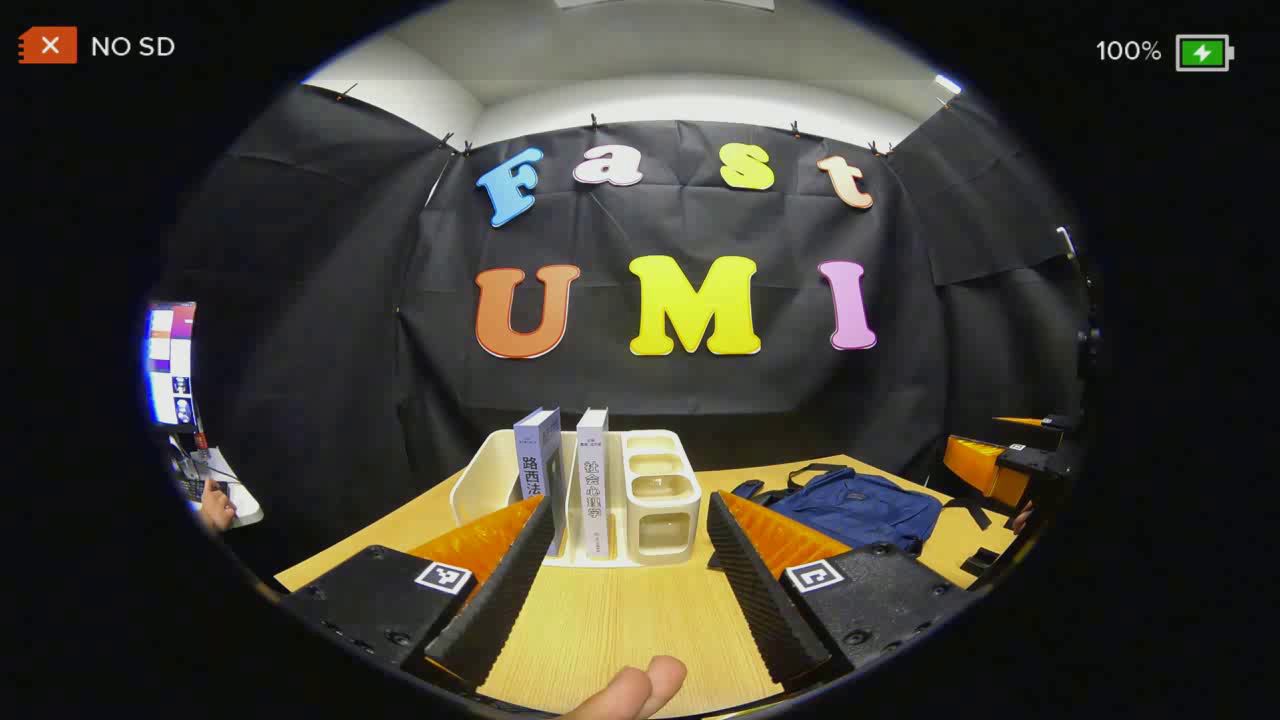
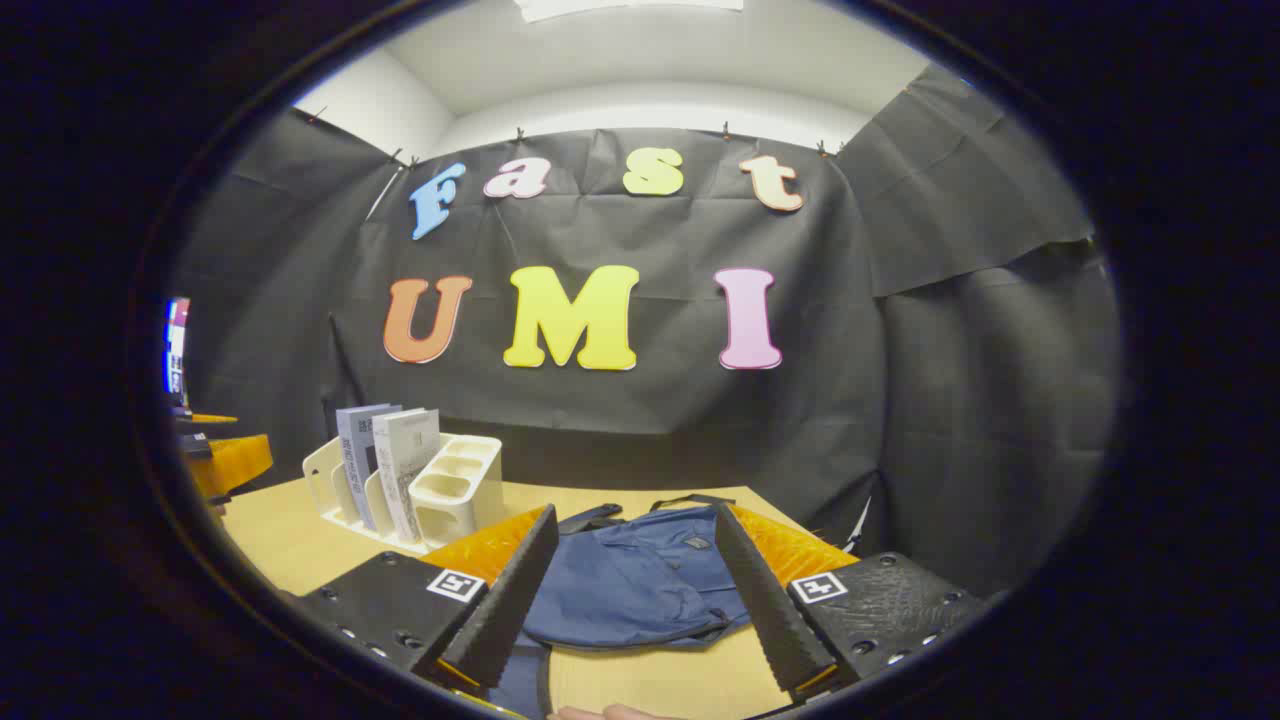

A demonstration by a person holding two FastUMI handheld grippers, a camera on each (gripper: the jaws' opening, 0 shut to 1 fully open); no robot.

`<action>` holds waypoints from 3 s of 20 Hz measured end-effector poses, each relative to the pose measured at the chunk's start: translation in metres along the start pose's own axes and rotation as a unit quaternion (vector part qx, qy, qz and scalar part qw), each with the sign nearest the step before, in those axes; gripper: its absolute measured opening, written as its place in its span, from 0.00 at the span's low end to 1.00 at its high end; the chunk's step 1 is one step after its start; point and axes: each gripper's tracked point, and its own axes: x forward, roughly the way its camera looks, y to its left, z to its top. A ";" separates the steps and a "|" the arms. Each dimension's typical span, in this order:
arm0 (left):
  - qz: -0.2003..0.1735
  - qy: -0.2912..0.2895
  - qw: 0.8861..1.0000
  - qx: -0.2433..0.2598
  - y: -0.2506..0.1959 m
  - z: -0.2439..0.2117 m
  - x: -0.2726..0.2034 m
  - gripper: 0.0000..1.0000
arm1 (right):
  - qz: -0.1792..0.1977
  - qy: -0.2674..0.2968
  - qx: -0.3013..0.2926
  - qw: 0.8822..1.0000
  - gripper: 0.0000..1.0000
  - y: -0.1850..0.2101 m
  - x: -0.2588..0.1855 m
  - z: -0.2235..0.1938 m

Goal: Open the schoolbag, grab two books from the bookshelf and put them into the schoolbag.

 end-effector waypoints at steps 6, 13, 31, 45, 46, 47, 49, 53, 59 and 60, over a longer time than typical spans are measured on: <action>0.005 0.018 1.000 -0.010 0.010 -0.009 0.009 0.98 | -0.005 0.009 -0.014 1.000 0.95 0.008 0.003 -0.003; 0.012 0.028 0.999 -0.015 0.023 -0.015 0.011 0.98 | -0.005 0.043 -0.072 0.996 0.93 0.027 0.022 -0.035; 0.022 0.033 0.999 -0.017 0.044 -0.020 0.018 0.98 | 0.012 0.213 -0.407 0.888 0.95 0.136 0.110 -0.204; 0.039 0.051 0.998 -0.024 0.051 -0.030 0.023 0.98 | -0.084 0.176 -0.423 0.885 0.73 0.116 0.133 -0.148; 0.040 0.051 0.998 -0.022 0.052 -0.030 0.024 0.98 | -0.079 0.173 -0.413 0.891 0.71 0.120 0.139 -0.149; 0.041 0.050 0.998 -0.023 0.052 -0.029 0.023 0.98 | -0.082 0.187 -0.411 0.889 0.70 0.117 0.146 -0.156; 0.042 0.049 0.998 -0.023 0.052 -0.028 0.023 0.98 | -0.079 0.214 -0.408 0.884 0.71 0.113 0.160 -0.170; 0.038 0.048 0.998 -0.021 0.051 -0.028 0.023 0.98 | -0.088 0.201 -0.398 0.891 0.44 0.109 0.177 -0.164; 0.032 0.059 0.997 -0.036 0.046 -0.036 0.029 0.98 | -0.030 0.222 -0.304 0.926 0.09 0.104 0.177 -0.157; 0.032 0.060 0.997 -0.028 0.044 -0.036 0.030 0.98 | -0.014 0.232 -0.284 0.930 0.09 0.102 0.176 -0.154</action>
